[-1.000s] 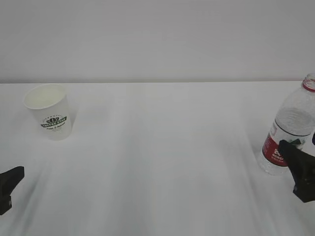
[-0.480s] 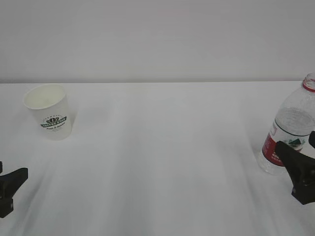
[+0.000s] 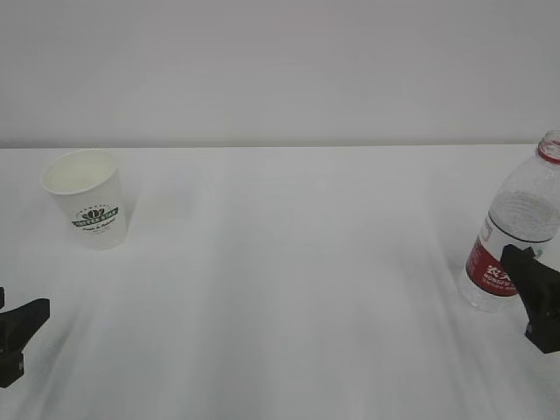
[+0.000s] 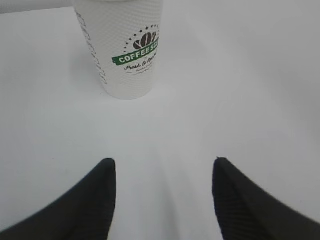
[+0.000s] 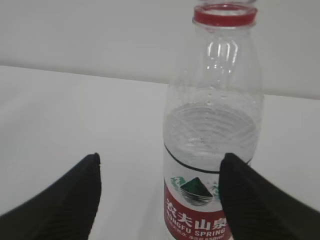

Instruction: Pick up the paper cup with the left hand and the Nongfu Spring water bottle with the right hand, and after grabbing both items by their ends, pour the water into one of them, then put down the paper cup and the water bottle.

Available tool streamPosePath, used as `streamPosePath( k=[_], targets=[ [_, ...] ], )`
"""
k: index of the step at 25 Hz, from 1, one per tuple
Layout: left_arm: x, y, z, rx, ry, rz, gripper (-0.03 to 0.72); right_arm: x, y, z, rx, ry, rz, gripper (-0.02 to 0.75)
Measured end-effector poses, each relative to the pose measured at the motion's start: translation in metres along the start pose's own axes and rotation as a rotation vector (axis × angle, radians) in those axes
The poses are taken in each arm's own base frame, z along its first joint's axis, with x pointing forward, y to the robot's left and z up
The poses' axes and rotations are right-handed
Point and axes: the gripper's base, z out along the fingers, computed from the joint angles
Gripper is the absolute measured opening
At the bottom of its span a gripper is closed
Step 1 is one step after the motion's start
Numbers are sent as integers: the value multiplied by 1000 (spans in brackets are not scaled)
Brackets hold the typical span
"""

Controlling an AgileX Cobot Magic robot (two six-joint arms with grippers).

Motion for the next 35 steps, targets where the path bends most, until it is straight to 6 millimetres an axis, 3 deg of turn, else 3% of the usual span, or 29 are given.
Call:
streamPosePath(
  k=[15,18,24,35],
  targets=[
    [0,-4,0,40,2,13,446,0,-5,0,56,0,22,552],
    [0,-5,0,55,4,6,477,0,-5,0,56,0,20,552],
    [0,-6,0,70,5,9,617,0,-3,0,33,-1,44,552],
    [0,-6,1,64,3,-69,638,0,-3,0,31,-1,56,559]
  ],
)
